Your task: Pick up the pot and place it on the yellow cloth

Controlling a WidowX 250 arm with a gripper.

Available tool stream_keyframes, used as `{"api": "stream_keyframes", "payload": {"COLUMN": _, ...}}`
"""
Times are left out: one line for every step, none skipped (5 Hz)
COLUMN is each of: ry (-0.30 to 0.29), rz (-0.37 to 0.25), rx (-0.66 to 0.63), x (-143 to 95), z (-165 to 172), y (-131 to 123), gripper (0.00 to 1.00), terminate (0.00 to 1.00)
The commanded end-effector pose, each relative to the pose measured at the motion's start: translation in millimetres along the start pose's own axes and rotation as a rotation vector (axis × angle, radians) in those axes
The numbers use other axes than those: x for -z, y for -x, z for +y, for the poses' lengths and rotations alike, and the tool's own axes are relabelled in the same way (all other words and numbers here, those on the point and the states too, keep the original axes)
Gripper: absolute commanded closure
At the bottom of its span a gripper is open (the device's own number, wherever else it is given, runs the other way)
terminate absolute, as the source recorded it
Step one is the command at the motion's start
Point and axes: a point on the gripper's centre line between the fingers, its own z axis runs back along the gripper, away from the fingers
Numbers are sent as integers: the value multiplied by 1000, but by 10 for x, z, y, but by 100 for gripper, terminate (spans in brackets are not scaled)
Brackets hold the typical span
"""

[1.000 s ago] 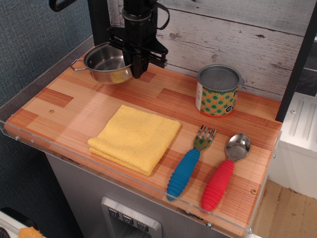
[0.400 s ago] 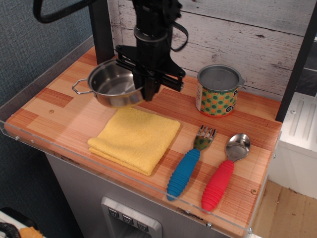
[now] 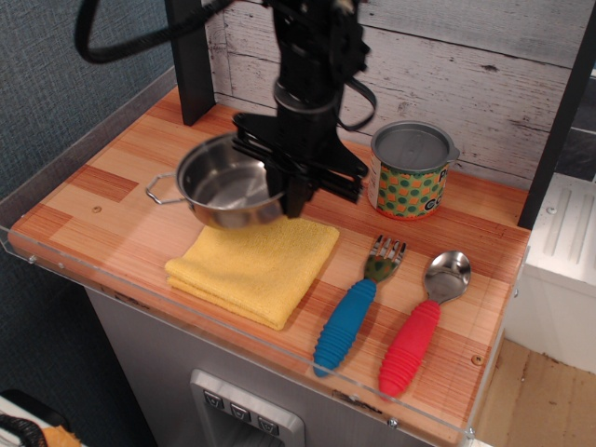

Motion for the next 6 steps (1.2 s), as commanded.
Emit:
{"api": "stream_keyframes", "payload": {"ry": 34, "rz": -52, "rx": -22, "x": -18, "z": -211, "y": -8, "gripper": 100, "terminate": 0}}
{"api": "stream_keyframes", "payload": {"ry": 37, "rz": -43, "rx": -39, "x": 54, "z": -230, "y": 53, "gripper": 100, "terminate": 0}}
{"api": "stream_keyframes", "payload": {"ry": 25, "rz": -36, "rx": -48, "x": 89, "z": -231, "y": 112, "gripper": 100, "terminate": 0}}
{"api": "stream_keyframes", "payload": {"ry": 20, "rz": -29, "rx": -51, "x": 89, "z": -201, "y": 167, "gripper": 100, "terminate": 0}}
{"api": "stream_keyframes", "payload": {"ry": 16, "rz": -19, "rx": -37, "x": 115, "z": -225, "y": 181, "gripper": 100, "terminate": 0}}
{"api": "stream_keyframes", "payload": {"ry": 34, "rz": -6, "rx": -32, "x": 145, "z": -250, "y": 156, "gripper": 0, "terminate": 0}}
